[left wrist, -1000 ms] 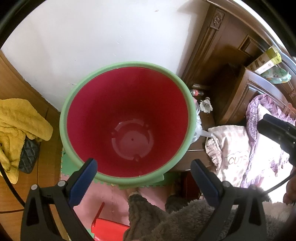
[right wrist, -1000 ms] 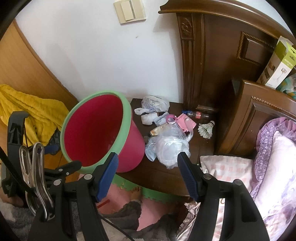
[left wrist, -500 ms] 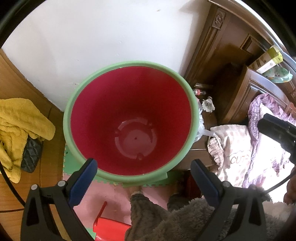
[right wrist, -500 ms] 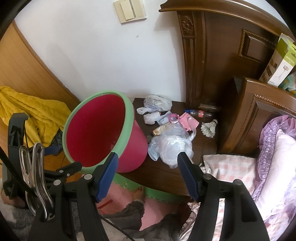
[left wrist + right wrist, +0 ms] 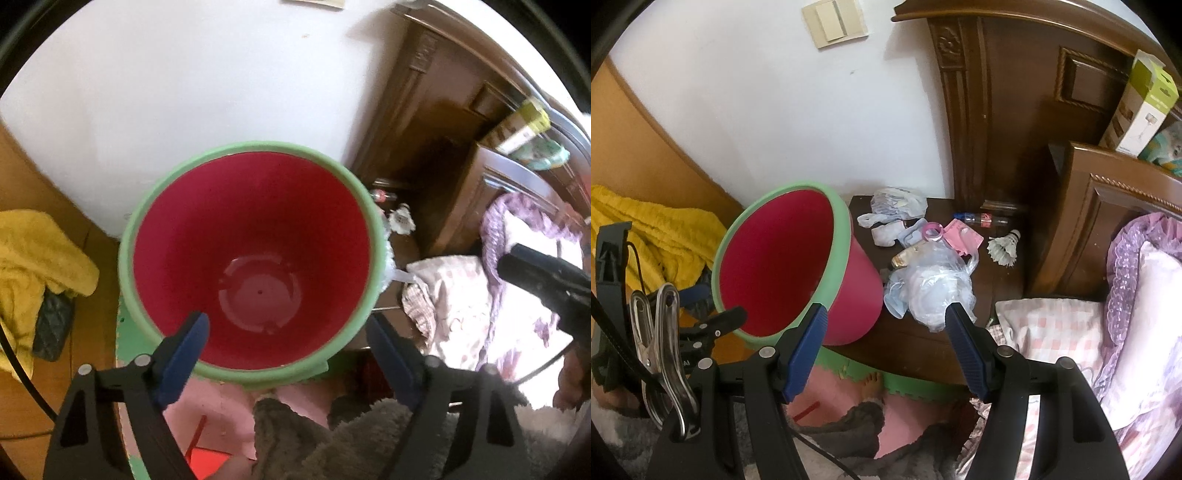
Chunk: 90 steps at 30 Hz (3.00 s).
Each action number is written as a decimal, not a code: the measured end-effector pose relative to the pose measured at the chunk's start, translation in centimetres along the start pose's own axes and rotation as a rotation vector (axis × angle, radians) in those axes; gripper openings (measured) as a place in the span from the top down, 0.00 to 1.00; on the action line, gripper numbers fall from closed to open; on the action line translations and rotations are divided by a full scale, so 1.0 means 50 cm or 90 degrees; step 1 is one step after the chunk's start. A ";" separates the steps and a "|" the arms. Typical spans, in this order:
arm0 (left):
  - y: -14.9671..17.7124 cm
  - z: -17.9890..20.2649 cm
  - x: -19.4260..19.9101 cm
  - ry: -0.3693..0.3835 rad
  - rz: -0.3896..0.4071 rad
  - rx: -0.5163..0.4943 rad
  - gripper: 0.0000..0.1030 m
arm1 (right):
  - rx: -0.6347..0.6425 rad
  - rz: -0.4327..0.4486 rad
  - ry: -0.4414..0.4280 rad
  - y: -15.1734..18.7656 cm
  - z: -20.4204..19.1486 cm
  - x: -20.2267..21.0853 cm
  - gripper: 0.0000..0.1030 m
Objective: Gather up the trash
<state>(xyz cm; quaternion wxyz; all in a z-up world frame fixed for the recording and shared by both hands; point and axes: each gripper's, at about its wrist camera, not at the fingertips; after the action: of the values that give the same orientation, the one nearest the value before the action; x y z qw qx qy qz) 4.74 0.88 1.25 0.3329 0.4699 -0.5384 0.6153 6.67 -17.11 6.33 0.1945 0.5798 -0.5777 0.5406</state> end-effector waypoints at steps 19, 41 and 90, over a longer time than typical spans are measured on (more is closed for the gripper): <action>-0.013 -0.019 0.008 0.155 -0.002 -0.126 0.35 | -0.097 0.261 0.129 -0.006 -0.010 -0.004 0.39; 0.034 0.103 -0.140 0.052 -0.064 -0.109 0.71 | -0.271 0.088 -0.017 0.102 0.226 -0.073 0.59; 0.005 0.047 0.005 0.015 0.097 0.154 0.62 | -0.334 -0.153 -0.111 0.071 0.477 -0.416 0.98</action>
<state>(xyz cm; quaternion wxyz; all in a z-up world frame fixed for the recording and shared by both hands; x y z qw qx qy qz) 4.94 -1.51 1.33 0.2325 0.4573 -0.4906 0.7044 18.37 -28.74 -20.90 0.3500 0.6185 -0.6390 0.2943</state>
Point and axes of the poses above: each gripper's, at about its wrist camera, not at the fingertips, and x roughly against the way its jaws point, z to its right, y to its underside, and after that the axes turned 5 degrees about -y, right-handed
